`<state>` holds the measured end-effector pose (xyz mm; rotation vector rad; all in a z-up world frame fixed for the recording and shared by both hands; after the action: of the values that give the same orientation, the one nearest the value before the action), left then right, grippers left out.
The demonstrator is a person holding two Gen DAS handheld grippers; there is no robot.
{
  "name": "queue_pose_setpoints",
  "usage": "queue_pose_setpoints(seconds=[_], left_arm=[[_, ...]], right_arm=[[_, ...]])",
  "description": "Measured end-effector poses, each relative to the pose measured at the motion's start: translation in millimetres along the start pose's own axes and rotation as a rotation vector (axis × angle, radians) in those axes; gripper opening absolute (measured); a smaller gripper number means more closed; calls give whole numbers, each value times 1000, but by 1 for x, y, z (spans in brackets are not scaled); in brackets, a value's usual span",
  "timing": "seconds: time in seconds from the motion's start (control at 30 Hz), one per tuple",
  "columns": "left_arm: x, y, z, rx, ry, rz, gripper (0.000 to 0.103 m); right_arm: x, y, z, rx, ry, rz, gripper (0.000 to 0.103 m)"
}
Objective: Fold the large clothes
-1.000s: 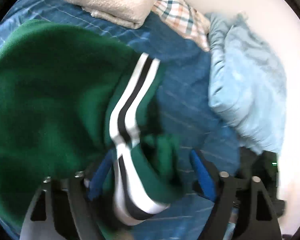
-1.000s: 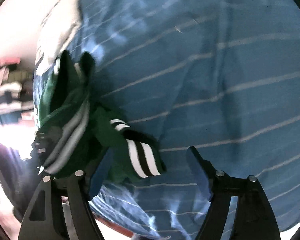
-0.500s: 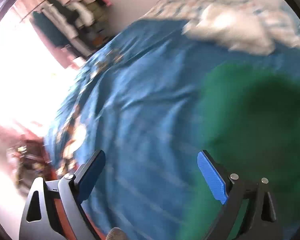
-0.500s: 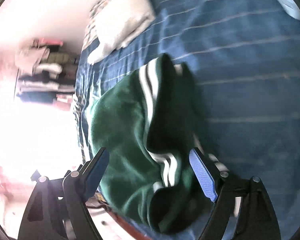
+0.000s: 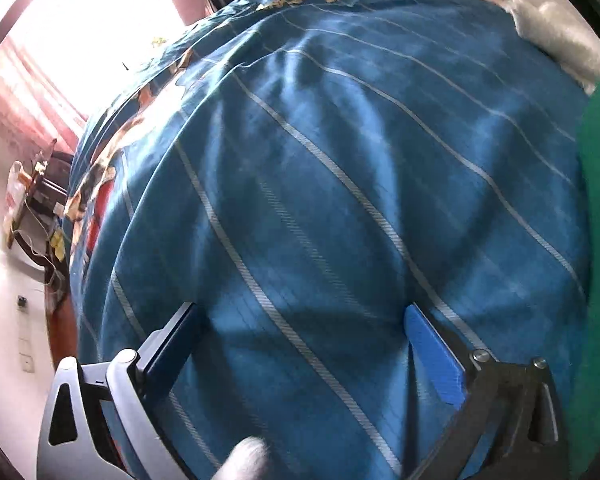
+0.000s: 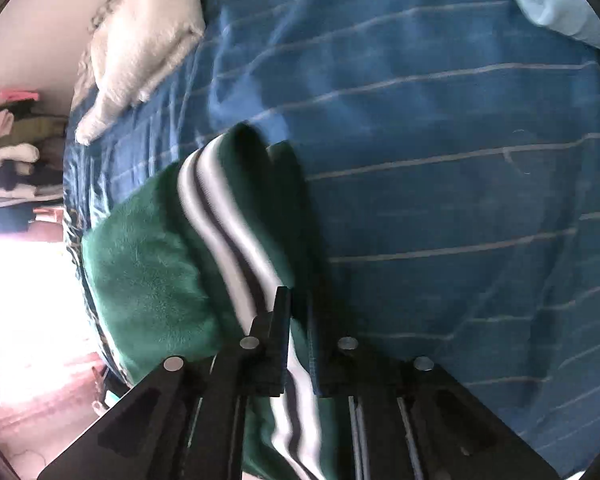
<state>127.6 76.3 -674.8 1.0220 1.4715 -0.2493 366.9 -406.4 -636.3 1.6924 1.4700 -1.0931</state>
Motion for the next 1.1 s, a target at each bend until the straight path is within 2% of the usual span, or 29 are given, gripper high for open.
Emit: queue_pose_setpoints(seconds=[0.03, 0.07, 0.1, 0.2, 0.27, 0.3, 0.33, 0.37, 0.4, 0.5, 0.57, 0.63, 0.73, 0.8, 0.83, 0.93, 1.0, 1.03, 1.1], left_arm=[[0, 1, 0, 4, -2, 7, 103], [1, 2, 2, 12, -4, 12, 103], [2, 3, 2, 18, -9, 14, 103], [5, 9, 3, 24, -35, 4, 103], [8, 10, 2, 18, -42, -11, 103], [9, 11, 1, 19, -39, -21, 103], [9, 13, 1, 30, -31, -36, 103], [9, 15, 0, 33, -25, -48, 103], [11, 19, -2, 35, -17, -67, 103], [-4, 37, -12, 23, 36, -81, 103], [-31, 58, -17, -8, 31, -25, 103], [-61, 79, -13, -19, 1, 22, 103], [-101, 105, 21, 32, -91, 61, 103], [-122, 116, 49, 92, -132, 94, 103], [-130, 120, 66, 123, -166, 108, 103], [-138, 133, 118, 232, -208, 149, 103], [-129, 137, 142, 292, -199, 143, 103], [-126, 139, 152, 318, -200, 142, 103], [-119, 137, 177, 395, -200, 151, 103]], right_arm=[[-10, -9, -2, 6, 40, 7, 33], [-14, -18, 0, 24, 69, 2, 58], [-15, -29, 1, 49, 102, -17, 75], [7, -71, 18, 125, 147, -159, 76], [31, -93, 23, 116, 134, -264, 76], [40, -99, 23, 97, 134, -280, 60], [46, -104, 19, 30, 91, -270, 27], [45, -107, 13, -19, 56, -262, 18], [37, -106, 6, -53, 25, -228, 17], [-7, -97, -13, -76, 30, -88, 16], [-29, -90, -14, -74, 10, -23, 15], [-20, -87, 1, -28, -18, -34, 15], [17, -94, 35, 15, -106, -119, 16], [56, -102, 54, 2, -164, -238, 21], [63, -103, 57, 32, -171, -261, 24], [58, -101, 52, 57, -139, -309, 34], [36, -84, 47, 87, -93, -225, 52], [20, -68, 44, 98, -78, -133, 56], [9, -47, 35, 81, -24, -37, 68]])
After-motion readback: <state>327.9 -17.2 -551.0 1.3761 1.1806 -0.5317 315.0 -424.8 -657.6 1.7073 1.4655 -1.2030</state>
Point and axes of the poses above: each gripper's, at about its wrist camera, not at the fingertips, and x roughly the way its jaws point, z to its right, y to its top, the point moved 9 cm from there along x, roughly the way its jaws point, and after that the axes turned 2 degrees about -x, right-handed, at the moved point
